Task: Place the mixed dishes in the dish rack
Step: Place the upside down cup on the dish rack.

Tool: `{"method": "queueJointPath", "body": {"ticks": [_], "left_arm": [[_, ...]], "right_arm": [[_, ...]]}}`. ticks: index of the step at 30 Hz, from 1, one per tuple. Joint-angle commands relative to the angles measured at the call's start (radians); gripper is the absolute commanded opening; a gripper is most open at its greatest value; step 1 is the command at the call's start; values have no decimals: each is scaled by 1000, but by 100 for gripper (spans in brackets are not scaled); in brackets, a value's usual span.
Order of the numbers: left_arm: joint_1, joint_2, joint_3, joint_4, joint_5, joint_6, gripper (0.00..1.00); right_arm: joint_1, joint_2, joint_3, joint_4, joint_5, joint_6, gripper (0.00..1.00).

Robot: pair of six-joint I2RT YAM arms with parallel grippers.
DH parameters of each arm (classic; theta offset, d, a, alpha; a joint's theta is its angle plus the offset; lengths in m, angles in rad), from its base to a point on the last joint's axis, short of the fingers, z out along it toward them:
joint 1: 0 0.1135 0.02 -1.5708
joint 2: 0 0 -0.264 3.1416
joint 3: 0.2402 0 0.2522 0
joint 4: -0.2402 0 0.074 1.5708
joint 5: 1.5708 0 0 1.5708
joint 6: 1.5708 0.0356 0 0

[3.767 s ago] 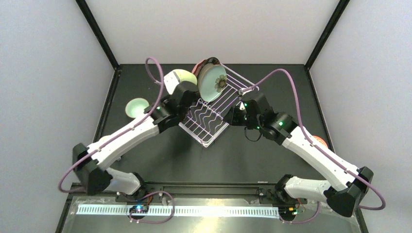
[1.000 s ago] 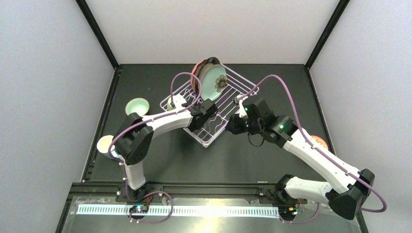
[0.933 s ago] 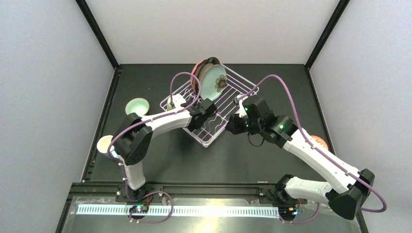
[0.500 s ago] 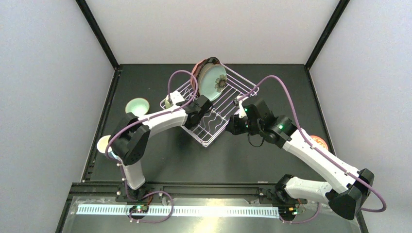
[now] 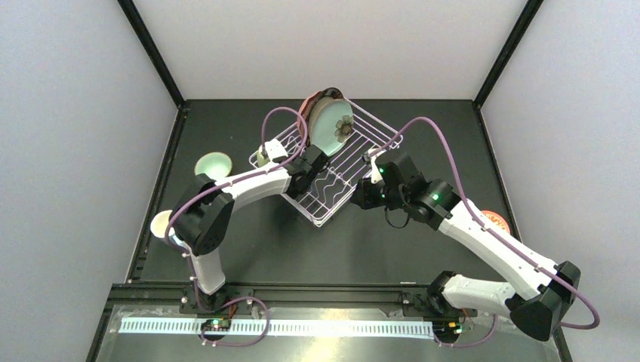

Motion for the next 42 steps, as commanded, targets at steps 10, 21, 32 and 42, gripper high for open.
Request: {"method": "queueJointPath", "body": {"ticks": [10, 21, 32, 42], "left_arm": [[-10, 142, -63, 178, 291, -105, 1], [-19, 181, -54, 199, 345, -90, 1], [-36, 225, -57, 222, 431, -65, 1], [-45, 241, -58, 247, 458, -55, 7]], "right_arm": [[-32, 25, -13, 25, -11, -27, 51], [-37, 30, -19, 31, -11, -29, 51], [-48, 45, -13, 39, -22, -35, 51], [-49, 51, -15, 44, -25, -34, 51]]}}
